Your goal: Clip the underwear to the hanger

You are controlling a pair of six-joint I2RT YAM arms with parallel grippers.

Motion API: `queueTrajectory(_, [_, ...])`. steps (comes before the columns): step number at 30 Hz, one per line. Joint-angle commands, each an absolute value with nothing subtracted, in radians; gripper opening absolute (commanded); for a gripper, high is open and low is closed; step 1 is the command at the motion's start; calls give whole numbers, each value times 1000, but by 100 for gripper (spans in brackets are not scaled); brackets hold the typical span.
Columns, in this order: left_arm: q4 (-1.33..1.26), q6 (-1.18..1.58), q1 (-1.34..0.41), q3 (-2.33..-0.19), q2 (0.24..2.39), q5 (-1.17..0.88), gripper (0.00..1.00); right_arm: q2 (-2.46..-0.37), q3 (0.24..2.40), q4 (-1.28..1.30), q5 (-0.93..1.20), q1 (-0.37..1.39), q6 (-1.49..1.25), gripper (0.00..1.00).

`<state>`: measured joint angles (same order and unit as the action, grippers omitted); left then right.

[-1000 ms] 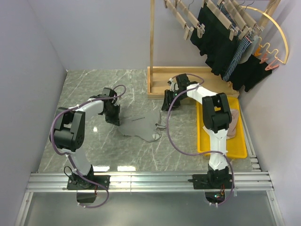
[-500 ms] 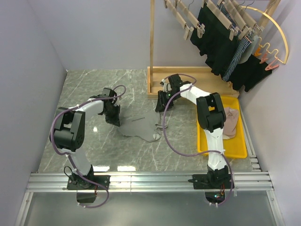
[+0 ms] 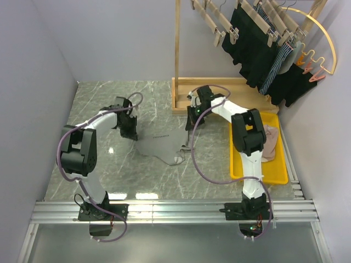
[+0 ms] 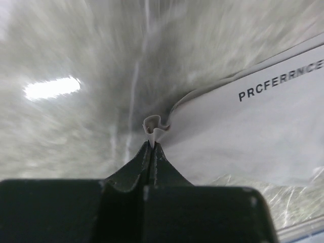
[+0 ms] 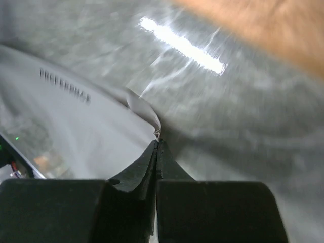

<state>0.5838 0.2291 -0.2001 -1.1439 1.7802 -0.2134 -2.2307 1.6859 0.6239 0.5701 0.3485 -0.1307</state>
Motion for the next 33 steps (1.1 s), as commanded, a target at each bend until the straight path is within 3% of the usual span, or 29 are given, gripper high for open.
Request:
queueTrajectory(1, [540, 177, -178, -1253, 1678, -241, 0, -2024, 1684, 601, 561, 322, -81, 0])
queueTrajectory(13, [442, 26, -184, -1289, 1407, -330, 0, -1683, 1612, 574, 566, 307, 52, 0])
queueTrajectory(27, [644, -235, -256, -1042, 881, -477, 0, -1149, 1235, 709, 572, 343, 256, 0])
queueTrajectory(33, [660, -201, -281, -944, 850, -490, 2, -1107, 1048, 622, 523, 440, 180, 0])
